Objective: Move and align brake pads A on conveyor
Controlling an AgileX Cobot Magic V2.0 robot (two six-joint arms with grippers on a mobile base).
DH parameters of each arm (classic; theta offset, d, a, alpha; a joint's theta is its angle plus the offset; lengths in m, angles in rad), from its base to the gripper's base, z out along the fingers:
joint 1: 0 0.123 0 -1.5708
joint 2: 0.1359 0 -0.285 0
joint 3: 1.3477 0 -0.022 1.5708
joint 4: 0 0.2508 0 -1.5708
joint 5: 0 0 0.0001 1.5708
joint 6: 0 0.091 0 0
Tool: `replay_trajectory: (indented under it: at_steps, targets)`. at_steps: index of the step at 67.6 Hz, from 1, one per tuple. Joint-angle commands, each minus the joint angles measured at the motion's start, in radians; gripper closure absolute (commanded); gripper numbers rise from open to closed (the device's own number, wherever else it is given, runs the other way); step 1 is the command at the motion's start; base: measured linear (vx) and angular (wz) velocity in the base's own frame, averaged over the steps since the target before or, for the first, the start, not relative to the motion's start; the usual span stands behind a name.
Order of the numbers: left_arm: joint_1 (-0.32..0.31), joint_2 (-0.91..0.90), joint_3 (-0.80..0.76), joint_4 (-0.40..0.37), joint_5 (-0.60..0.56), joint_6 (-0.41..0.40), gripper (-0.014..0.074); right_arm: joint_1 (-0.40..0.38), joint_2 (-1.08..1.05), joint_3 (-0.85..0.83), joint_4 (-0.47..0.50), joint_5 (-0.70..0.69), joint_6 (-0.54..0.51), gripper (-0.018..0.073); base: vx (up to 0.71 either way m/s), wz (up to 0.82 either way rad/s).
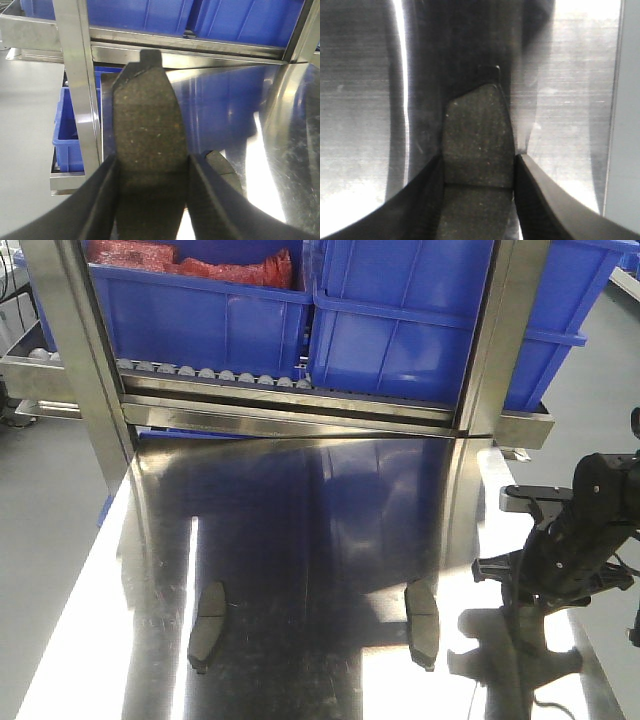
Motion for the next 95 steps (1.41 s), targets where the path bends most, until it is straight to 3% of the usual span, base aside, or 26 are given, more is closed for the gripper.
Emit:
replay_trajectory:
  at_steps: [1, 13, 29, 43, 55, 74, 85, 95]
  targets:
    - [-0.004, 0.007, -0.032, -0.015, -0.104, -0.004, 0.0603, -0.004, -0.078, -0.022, 0.002, -0.022, -0.009, 0.0575, 0.00, 0.00]
    - [-0.004, 0.007, -0.032, -0.015, -0.104, -0.004, 0.0603, -0.004, -0.197, -0.002, -0.004, -0.040, -0.016, 0.0571, 0.00, 0.00]
    - [-0.004, 0.007, -0.032, -0.015, -0.104, -0.004, 0.0603, -0.004, -0.494, 0.150, -0.026, -0.157, -0.021, 0.0571, 0.00, 0.00]
    - [-0.004, 0.007, -0.032, -0.015, -0.104, -0.004, 0.0603, -0.004, -0.777, 0.257, -0.019, -0.182, -0.122, 0.0570, 0.00, 0.00]
    - [-0.004, 0.007, -0.032, -0.015, -0.104, -0.004, 0.0603, -0.004, -1.026, 0.346, 0.028, -0.256, -0.132, 0.0569, 0.00, 0.00]
    - [-0.004, 0.007, -0.032, -0.015, -0.104, -0.004, 0.0603, -0.004, -1.341, 0.536, 0.151, -0.376, -0.268, 0.0569, 0.00, 0.00]
    - [-0.004, 0.007, -0.032, -0.015, -0.104, -0.004, 0.0603, -0.004, -1.423, 0.616, 0.240, -0.459, -0.325, 0.0569, 0.00, 0.00]
    - [-0.004, 0.007, -0.032, -0.015, -0.104, -0.004, 0.0603, -0.004, -1.430, 0.624, 0.231, -0.466, -0.327, 0.0569, 0.00, 0.00]
